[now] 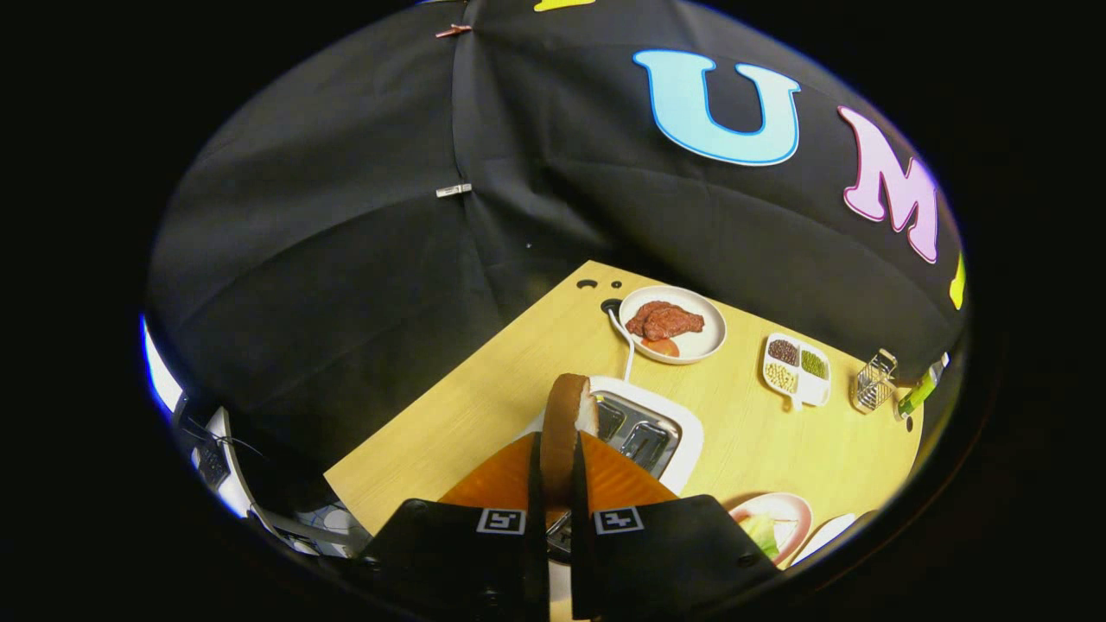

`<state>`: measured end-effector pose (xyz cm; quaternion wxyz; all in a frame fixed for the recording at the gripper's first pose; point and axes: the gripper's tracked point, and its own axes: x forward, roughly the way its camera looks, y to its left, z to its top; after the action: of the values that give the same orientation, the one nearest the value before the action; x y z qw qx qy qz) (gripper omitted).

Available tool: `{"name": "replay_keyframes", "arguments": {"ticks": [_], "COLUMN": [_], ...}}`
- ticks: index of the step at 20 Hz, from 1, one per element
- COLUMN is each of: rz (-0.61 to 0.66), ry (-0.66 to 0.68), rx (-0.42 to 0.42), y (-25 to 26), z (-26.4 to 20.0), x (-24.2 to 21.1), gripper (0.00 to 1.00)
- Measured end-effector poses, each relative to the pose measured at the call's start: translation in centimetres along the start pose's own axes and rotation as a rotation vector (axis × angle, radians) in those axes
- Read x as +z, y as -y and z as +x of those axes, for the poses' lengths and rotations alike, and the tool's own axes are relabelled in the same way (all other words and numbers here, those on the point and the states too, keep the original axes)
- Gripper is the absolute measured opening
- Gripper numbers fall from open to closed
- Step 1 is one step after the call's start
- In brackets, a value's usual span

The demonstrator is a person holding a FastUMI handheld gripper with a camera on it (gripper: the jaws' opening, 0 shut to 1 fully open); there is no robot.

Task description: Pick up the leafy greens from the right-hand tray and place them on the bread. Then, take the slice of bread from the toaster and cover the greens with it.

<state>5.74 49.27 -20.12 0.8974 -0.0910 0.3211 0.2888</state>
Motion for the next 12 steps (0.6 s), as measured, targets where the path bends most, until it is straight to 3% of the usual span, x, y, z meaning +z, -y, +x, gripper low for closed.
{"name": "replay_keyframes", "arguments": {"ticks": [12], "rz": [0.116], "ry": [0.129], "rx": [-0.039], "y": [7.3], "z": [-7.1], "x": [3.5], "gripper": [0.14]}}
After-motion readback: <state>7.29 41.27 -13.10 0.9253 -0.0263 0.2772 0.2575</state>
